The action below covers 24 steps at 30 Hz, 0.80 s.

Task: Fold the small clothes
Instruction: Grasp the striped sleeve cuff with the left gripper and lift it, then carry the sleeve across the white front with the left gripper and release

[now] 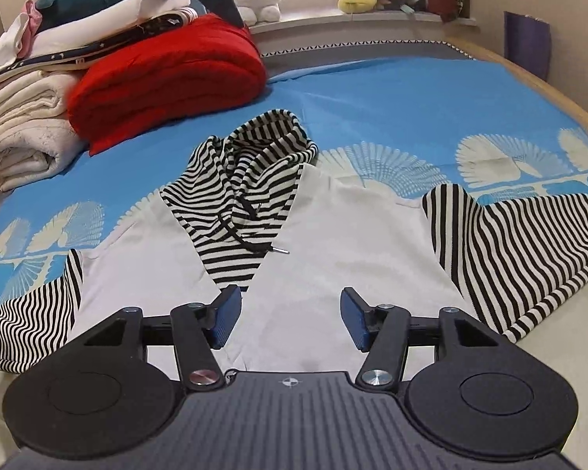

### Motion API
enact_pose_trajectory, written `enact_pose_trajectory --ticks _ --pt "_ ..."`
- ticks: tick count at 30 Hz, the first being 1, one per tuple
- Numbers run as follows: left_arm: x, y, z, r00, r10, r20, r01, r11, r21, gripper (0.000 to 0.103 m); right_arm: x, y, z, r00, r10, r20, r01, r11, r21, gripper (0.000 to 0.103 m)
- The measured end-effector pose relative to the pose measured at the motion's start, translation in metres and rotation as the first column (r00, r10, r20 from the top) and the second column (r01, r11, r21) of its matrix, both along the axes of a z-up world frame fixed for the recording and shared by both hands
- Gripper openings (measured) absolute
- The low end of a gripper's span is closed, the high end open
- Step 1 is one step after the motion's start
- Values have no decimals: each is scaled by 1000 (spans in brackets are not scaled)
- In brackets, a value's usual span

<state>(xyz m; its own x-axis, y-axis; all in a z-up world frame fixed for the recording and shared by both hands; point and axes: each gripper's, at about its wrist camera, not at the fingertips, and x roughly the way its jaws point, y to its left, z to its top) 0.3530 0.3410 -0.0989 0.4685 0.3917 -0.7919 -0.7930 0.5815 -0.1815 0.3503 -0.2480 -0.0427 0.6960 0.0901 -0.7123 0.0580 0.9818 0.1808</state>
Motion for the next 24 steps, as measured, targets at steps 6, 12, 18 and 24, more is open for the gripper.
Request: enact_pose_trajectory --ticks 6,12,18,24 --pt "-8 26 -28 998 27 -49 -31 996 -86 0 7 5 -3 1000 15 -14 -15 1000 -7 58" --pt "11 -49 39 975 -194 109 176 973 149 0 10 7 -4 1000 8 -17 -8 1000 -9 58" --pt "14 -219 109 622 -711 328 683 698 216 1 9 1 -4 1000 -13 -2 13 1000 -20 58" --pt "19 -274 102 460 -818 344 865 501 33 21 13 -17 -11 997 -70 -16 71 997 8 57"
